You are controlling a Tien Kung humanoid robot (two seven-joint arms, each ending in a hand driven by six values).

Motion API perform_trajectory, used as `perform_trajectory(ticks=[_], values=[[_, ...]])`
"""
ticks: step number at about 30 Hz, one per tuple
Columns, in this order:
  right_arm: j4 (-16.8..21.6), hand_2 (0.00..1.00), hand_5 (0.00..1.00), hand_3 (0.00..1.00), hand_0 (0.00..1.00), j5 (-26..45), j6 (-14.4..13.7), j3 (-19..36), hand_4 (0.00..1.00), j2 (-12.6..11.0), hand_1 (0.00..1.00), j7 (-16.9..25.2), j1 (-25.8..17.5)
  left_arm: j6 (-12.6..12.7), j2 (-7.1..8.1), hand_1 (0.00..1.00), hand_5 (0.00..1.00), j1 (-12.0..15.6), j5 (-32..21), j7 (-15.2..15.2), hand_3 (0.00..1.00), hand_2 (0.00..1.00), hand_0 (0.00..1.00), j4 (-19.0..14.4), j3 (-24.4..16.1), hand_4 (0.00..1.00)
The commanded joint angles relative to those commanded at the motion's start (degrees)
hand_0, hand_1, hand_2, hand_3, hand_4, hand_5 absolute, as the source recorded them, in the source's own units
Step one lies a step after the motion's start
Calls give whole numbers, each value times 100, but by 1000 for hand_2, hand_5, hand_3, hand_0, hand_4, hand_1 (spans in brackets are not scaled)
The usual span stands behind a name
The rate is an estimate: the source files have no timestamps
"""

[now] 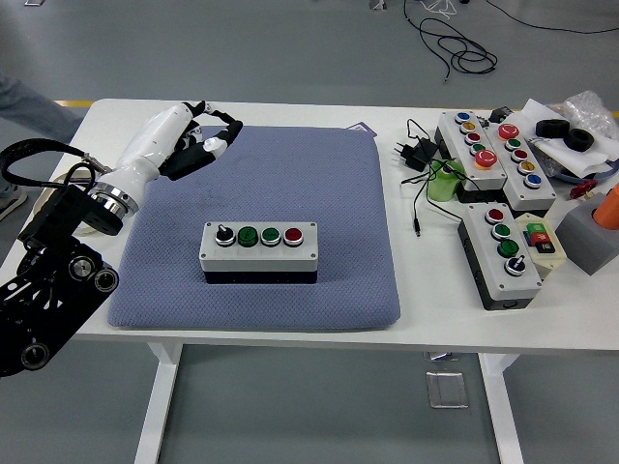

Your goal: Pick up the button,place it on the desk,press the button,press the button

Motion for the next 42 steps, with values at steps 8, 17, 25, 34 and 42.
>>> perform_trajectory(ticks=[8, 17, 25, 34, 42], values=[[0, 622, 244, 569, 633, -11, 1, 9, 312, 3, 548, -2, -7, 43, 114, 619, 998, 227, -1875, -688, 857, 690, 519, 551, -36, 757], [0, 622, 245, 568, 633, -53, 4, 50, 312, 10, 548, -4, -8, -391, 269, 855, 998, 477, -4109, -1118, 895, 899, 794, 888, -202, 718], [0, 622, 245, 568, 632, -55, -3, 61, 312, 12, 548, 4, -6, -463, 274, 869, 998, 552, -5747, -1170, 900, 911, 817, 990, -327, 697], [0, 622, 245, 568, 632, -18, -6, 37, 311, 14, 548, 4, -7, -663, 244, 868, 998, 542, -6083, -1231, 911, 910, 821, 1010, -330, 686], [0, 622, 245, 568, 632, 15, -3, 5, 311, 12, 548, 1, -8, -747, 238, 867, 998, 537, -6115, -1217, 911, 908, 819, 1011, -283, 694]])
